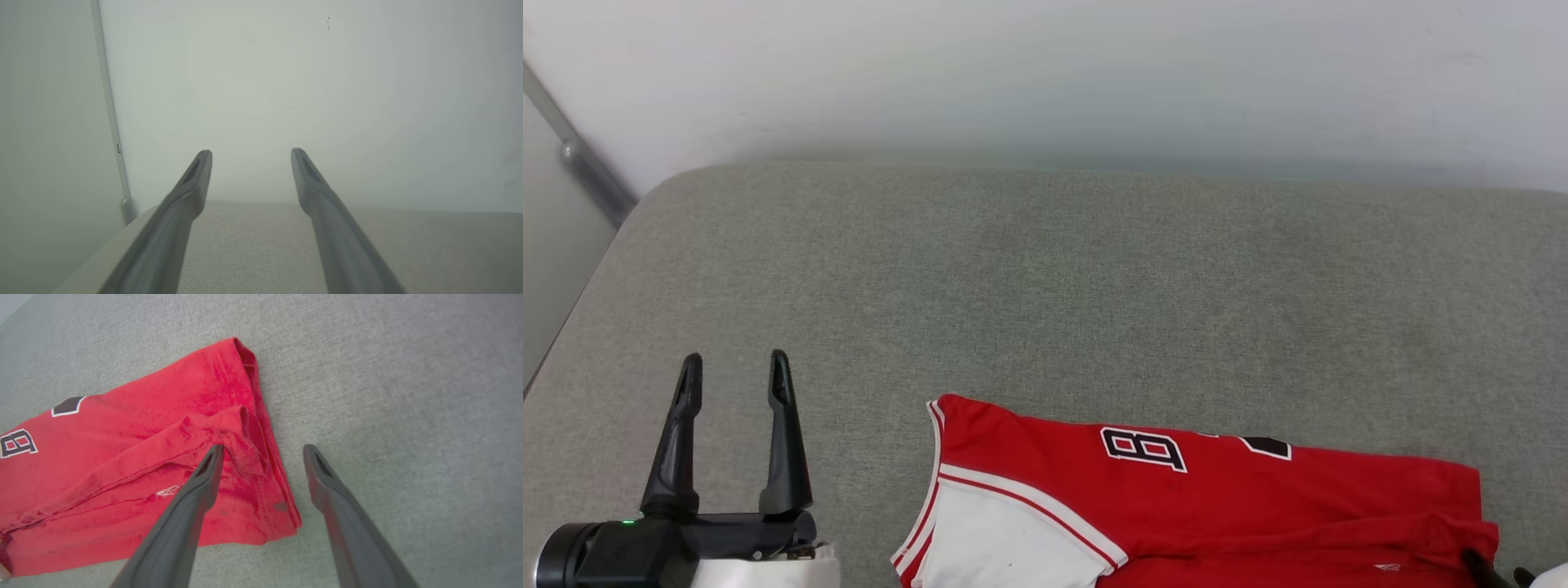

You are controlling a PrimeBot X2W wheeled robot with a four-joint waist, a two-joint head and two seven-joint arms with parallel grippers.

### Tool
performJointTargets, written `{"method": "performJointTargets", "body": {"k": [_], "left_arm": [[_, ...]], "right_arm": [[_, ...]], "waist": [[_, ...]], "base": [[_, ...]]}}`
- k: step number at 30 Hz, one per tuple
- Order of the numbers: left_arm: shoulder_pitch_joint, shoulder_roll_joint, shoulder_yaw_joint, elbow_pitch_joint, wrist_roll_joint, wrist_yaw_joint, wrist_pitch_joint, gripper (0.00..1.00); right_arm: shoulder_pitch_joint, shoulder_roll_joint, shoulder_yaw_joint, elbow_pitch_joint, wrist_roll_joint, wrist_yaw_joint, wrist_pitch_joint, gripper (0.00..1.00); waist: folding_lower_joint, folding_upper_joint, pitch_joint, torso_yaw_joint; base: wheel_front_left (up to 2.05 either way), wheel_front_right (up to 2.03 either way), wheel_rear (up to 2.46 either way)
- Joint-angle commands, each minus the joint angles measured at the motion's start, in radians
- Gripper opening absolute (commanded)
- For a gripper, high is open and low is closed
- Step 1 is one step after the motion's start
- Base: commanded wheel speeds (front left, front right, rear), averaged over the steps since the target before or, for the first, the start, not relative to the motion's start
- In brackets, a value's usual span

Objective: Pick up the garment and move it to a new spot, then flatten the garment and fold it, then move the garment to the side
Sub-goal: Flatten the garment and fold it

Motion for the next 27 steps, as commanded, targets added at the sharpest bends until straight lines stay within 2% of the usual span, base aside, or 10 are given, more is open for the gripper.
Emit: {"method": "performJointTargets", "body": {"k": [1,5,6,12,17,23,24,25,27], "left_arm": [[0.009,-0.021,0.016,0.002,0.023,-0.036,-0.002,1.0],[-0.004,-0.079,0.054,0.014,0.052,-0.111,-0.002,1.0],[-0.004,-0.079,0.054,0.014,0.052,-0.111,-0.002,1.0],[-0.023,-0.137,0.103,0.032,0.091,-0.198,-0.002,1.0],[-0.028,-0.164,0.128,0.048,0.107,-0.239,-0.002,1.0],[-0.032,-0.18,0.145,0.064,0.114,-0.264,-0.002,1.0],[-0.032,-0.181,0.148,0.067,0.115,-0.265,-0.002,1.0],[-0.031,-0.183,0.15,0.069,0.116,-0.268,-0.002,1.0],[-0.029,-0.186,0.154,0.073,0.116,-0.273,-0.002,1.0]], "right_arm": [[-0.006,0.007,-0.001,0.018,-0.002,0.0,-0.005,1.0],[-0.024,0.015,0.009,0.055,0.01,0.0,-0.006,1.0],[-0.024,0.015,0.009,0.055,0.01,0.0,-0.006,1.0],[-0.035,0.021,0.037,0.114,0.015,0.0,-0.018,1.0],[-0.043,0.033,0.077,0.165,0.014,0.0,-0.031,1.0],[-0.054,0.048,0.148,0.211,0.023,0.006,-0.038,1.0],[-0.054,0.049,0.157,0.215,0.021,0.006,-0.042,0.39],[-0.054,0.048,0.163,0.219,0.02,0.006,-0.045,0.0],[-0.056,0.04,0.166,0.22,0.016,0.006,-0.065,0.0]], "waist": [[0.0,0.0,0.012,0.006],[0.0,0.0,0.033,0.016],[0.0,0.0,0.033,0.016],[0.0,0.0,0.056,0.032],[0.0,0.0,0.066,0.042],[0.0,0.0,0.067,0.044],[0.0,0.0,0.065,0.043],[0.0,0.0,0.063,0.043],[0.0,0.0,0.059,0.04]], "base": [[0.0,0.0,0.0],[0.0,0.0,0.0],[0.0,0.0,0.0],[0.0,0.0,0.0],[0.0,0.0,0.0],[0.0,0.0,0.0],[0.0,0.0,0.0],[0.0,0.0,0.0],[0.0,0.0,0.0]]}}
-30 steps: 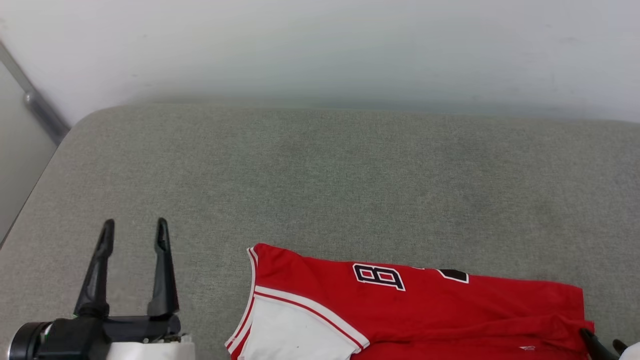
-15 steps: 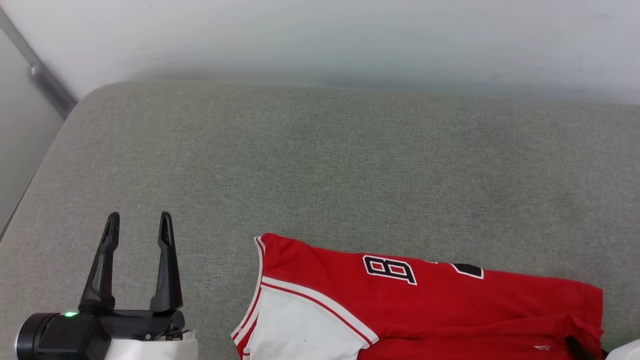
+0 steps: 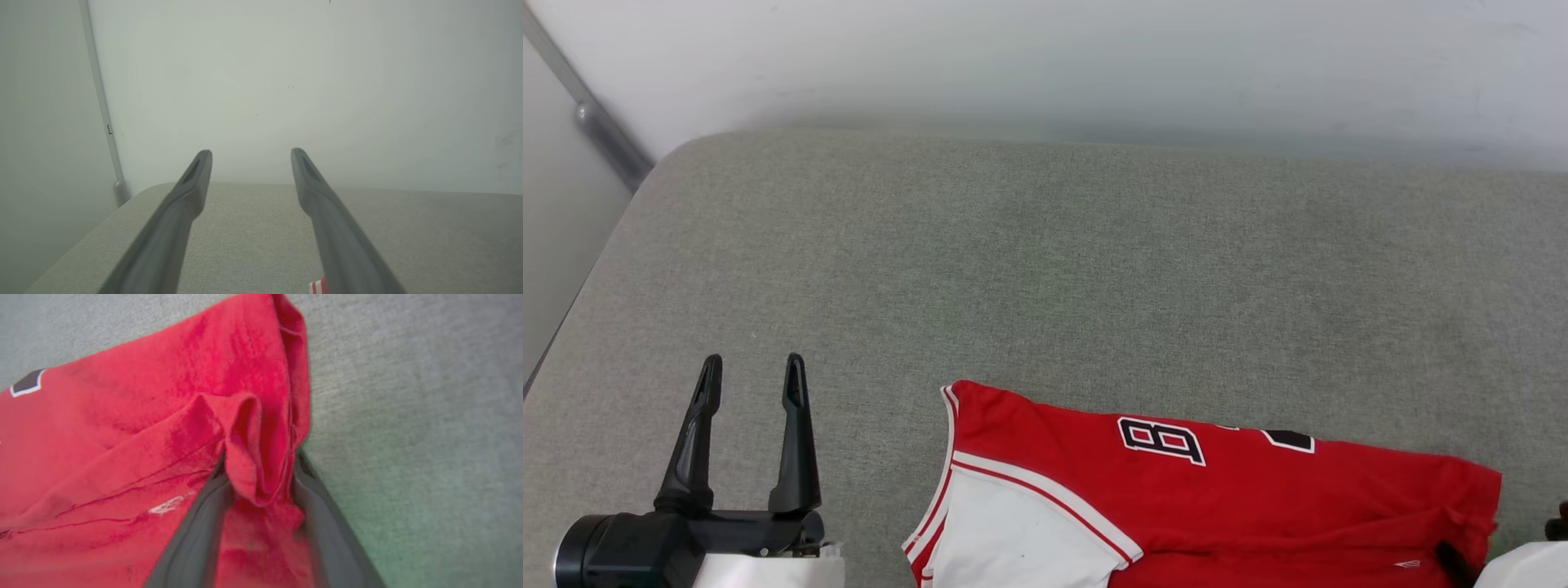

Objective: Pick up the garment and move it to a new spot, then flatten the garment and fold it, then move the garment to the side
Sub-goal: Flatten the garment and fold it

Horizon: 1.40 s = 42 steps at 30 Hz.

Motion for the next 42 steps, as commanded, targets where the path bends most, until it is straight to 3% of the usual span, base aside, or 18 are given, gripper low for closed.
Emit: {"method": "performJointTargets", "body": {"k": [1,10,22,33,42], "left_arm": [[-0.006,-0.002,0.003,0.003,0.006,-0.006,-0.002,1.0],[0.016,-0.006,0.014,0.012,0.007,-0.016,-0.002,1.0],[0.029,-0.008,0.012,0.019,0.004,-0.021,-0.002,1.0],[0.048,-0.008,-0.002,0.025,0.0,-0.021,-0.002,1.0],[0.073,-0.008,-0.019,0.032,-0.019,-0.012,-0.002,1.0]], "right_arm": [[0.007,0.046,0.043,0.045,0.007,0.013,0.012,0.0],[-0.026,-0.021,-0.056,0.033,-0.004,0.006,-0.09,0.0],[-0.065,-0.079,-0.19,0.042,-0.092,0.007,-0.111,0.0],[0.004,-0.019,-0.053,-0.156,-0.086,0.007,-0.048,0.0],[0.071,0.081,0.094,-0.299,-0.068,0.007,0.026,0.0]], "waist": [[0.0001,0.0,-0.003,-0.003],[0.0001,0.0,-0.029,-0.028],[0.0001,0.0,-0.056,-0.048],[0.0001,0.0,-0.098,-0.054],[0.0001,0.0,-0.13,-0.045]], "base": [[0.0,0.0,0.0],[0.0,0.0,0.0],[0.0,0.0,0.0],[0.0,0.0,0.0],[0.0,0.0,0.0]]}}
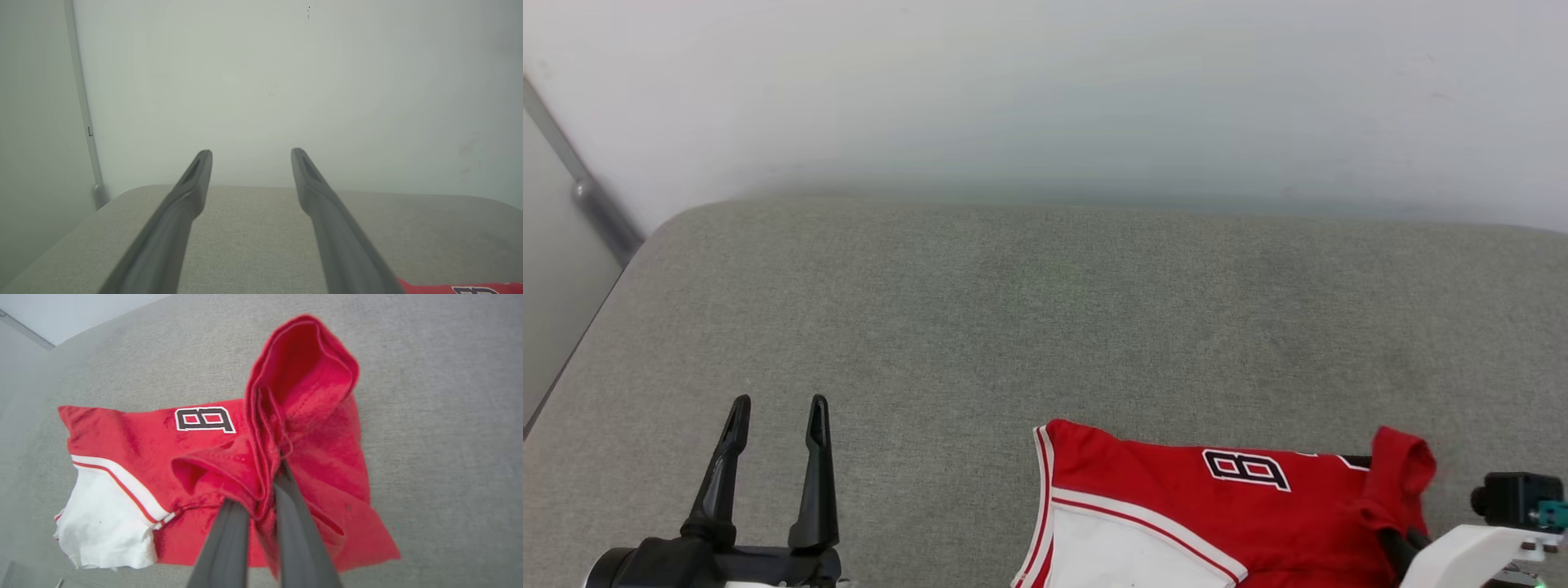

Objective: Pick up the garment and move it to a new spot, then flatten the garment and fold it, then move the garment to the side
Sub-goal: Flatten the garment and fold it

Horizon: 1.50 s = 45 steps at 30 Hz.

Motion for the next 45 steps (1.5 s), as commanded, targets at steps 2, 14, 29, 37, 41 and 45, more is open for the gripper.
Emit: {"method": "performJointTargets", "body": {"k": [2,14,29,37,41,45], "left_arm": [[0.011,-0.002,-0.003,0.0,-0.007,0.006,-0.002,1.0],[0.007,-0.002,-0.003,0.001,-0.009,0.005,-0.002,1.0],[-0.005,-0.002,-0.001,0.004,0.003,0.0,-0.002,1.0],[-0.005,-0.002,-0.001,0.008,0.001,-0.002,-0.002,1.0],[-0.007,-0.002,0.003,0.009,0.012,-0.003,-0.002,1.0],[-0.009,-0.002,0.002,0.008,0.007,-0.003,-0.002,1.0]], "right_arm": [[0.014,0.024,0.043,-0.033,0.018,0.0,0.022,0.0],[-0.057,0.046,0.258,0.022,0.202,0.0,0.002,0.0],[-0.209,0.045,0.482,0.22,0.275,0.0,-0.144,0.0],[-0.25,0.045,0.571,0.298,0.287,0.0,-0.177,1.0],[-0.268,0.045,0.626,0.277,0.304,0.0,-0.185,1.0],[-0.29,0.044,0.63,0.251,0.275,0.0,-0.186,1.0]], "waist": [[-0.0001,0.0,-0.004,0.004],[-0.0001,0.0,-0.005,0.03],[-0.0001,0.0,0.01,0.087],[-0.0001,0.0,0.018,0.103],[-0.0001,0.0,0.017,0.1],[-0.0001,0.0,0.012,0.09]], "base": [[0.0,0.0,0.0],[0.0,0.0,0.0],[0.0,0.0,0.0],[0.0,0.0,0.0],[0.0,0.0,0.0],[0.0,0.0,0.0]]}}
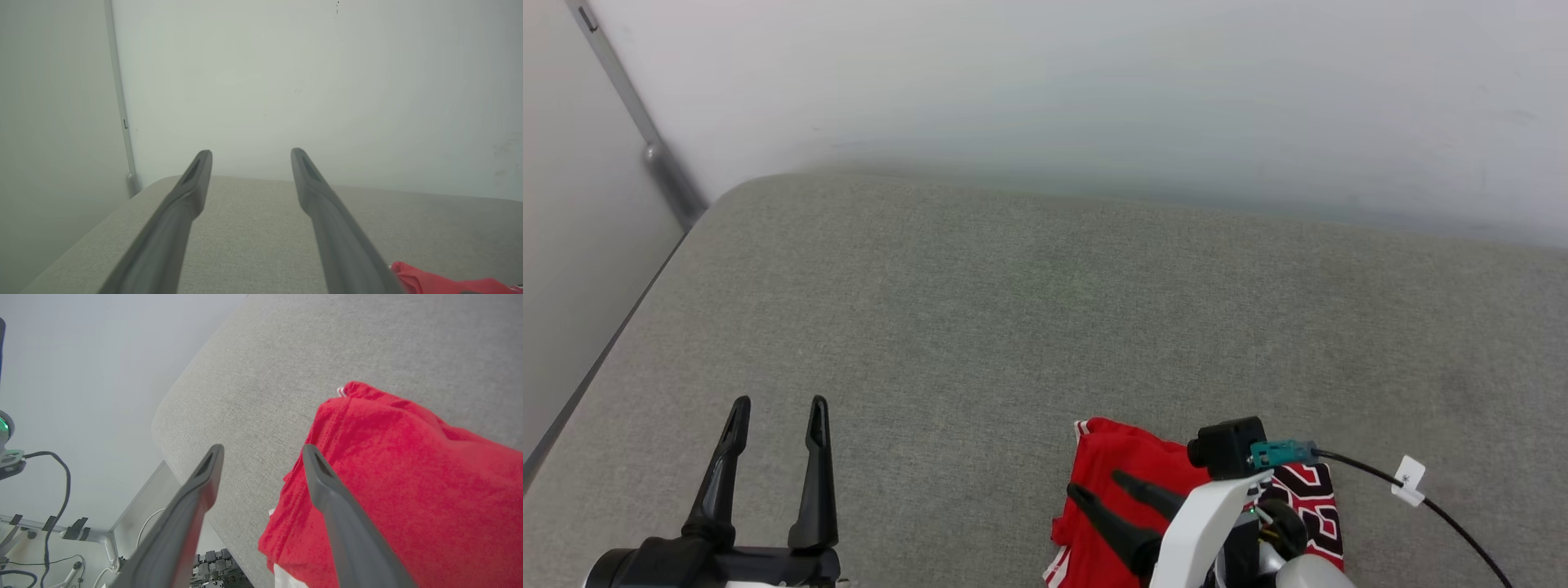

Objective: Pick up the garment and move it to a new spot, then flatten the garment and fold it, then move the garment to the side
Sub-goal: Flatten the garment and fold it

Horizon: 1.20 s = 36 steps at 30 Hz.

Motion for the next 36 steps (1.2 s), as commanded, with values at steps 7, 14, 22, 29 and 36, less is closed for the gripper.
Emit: {"method": "performJointTargets", "body": {"k": [7,14,22,29,36], "left_arm": [[-0.008,-0.002,0.005,-0.007,-0.003,0.002,-0.002,1.0],[-0.026,-0.002,0.0,-0.012,-0.018,0.006,-0.002,1.0],[-0.036,-0.001,-0.006,-0.007,-0.012,0.002,-0.002,1.0],[-0.037,-0.002,-0.016,0.016,-0.026,0.001,-0.002,1.0],[-0.033,-0.002,-0.024,0.043,-0.027,-0.003,-0.002,1.0]], "right_arm": [[-0.079,-0.003,-0.102,-0.058,-0.232,0.0,-0.015,1.0],[-0.117,-0.102,-0.227,-0.126,-0.497,0.0,-0.13,1.0],[-0.042,-0.098,-0.452,-0.205,-0.604,0.0,-0.295,1.0],[0.099,-0.054,-0.572,-0.313,-0.651,0.0,-0.414,1.0],[0.184,-0.023,-0.584,-0.364,-0.672,0.0,-0.498,1.0]], "waist": [[0.0,0.0,-0.003,-0.039],[0.0,0.0,0.008,-0.079],[0.0,0.0,0.023,-0.119],[0.0,0.0,0.038,-0.133],[0.0,0.0,0.044,-0.14]], "base": [[0.0,0.0,0.0],[0.0,0.0,0.0],[0.0,0.0,0.0],[0.0,0.0,0.0],[0.0,0.0,0.0]]}}
